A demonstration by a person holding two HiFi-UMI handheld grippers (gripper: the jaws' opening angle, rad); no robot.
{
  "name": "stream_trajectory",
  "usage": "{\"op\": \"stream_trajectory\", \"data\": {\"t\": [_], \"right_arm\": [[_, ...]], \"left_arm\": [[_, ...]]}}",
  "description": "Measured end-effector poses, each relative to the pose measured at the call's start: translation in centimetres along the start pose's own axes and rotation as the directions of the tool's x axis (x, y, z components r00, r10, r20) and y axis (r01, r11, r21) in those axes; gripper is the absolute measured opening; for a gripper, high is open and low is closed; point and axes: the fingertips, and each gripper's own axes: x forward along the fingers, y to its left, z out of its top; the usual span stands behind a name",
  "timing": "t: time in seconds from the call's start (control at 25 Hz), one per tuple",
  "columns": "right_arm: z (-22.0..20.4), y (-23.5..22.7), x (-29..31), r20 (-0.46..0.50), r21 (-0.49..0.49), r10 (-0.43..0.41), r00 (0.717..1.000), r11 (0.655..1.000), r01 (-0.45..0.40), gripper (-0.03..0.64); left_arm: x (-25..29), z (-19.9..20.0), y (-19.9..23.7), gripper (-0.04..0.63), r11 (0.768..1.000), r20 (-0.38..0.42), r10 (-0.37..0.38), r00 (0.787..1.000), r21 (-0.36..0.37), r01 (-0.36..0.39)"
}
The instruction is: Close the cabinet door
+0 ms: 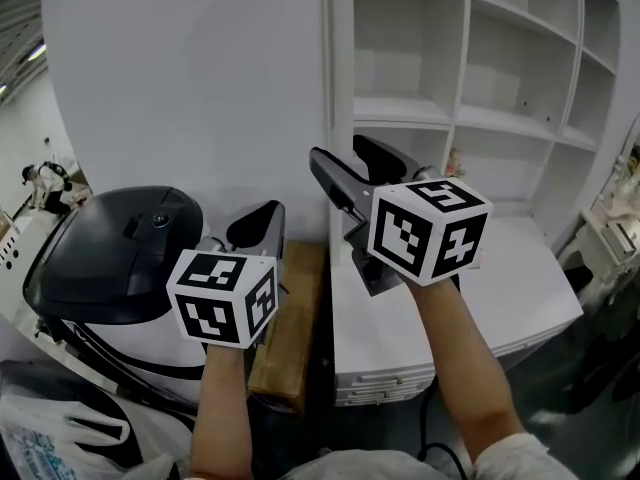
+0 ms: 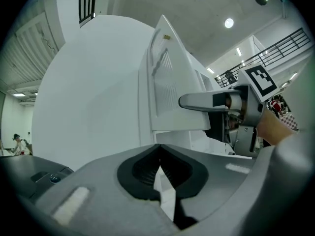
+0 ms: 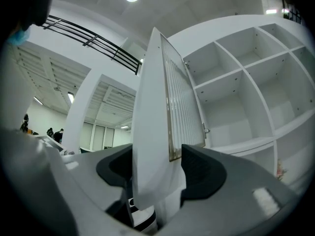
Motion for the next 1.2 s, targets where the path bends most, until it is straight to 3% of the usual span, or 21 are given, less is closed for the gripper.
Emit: {"op": "stream_trajectory", "data": {"t": [0.56,1.2], "right_arm": [[0.3,-0.1,-0.2,0.008,-0.037,-0.044,0.999,0.998,0.044,0.224],[0.8,-1.7,-2.1,0.023,-0.051,-0.072,0.997,0.996,0.073,0.178]], "left_arm": [[1.6,0.3,-0.4,-0.003,0.995,0.013,-0.099,0.995,0.006,0.099],[2.0,-0.5,-1.7,-0.003,0.991,0.007,-0.134,0.991,0.002,0.134]]}}
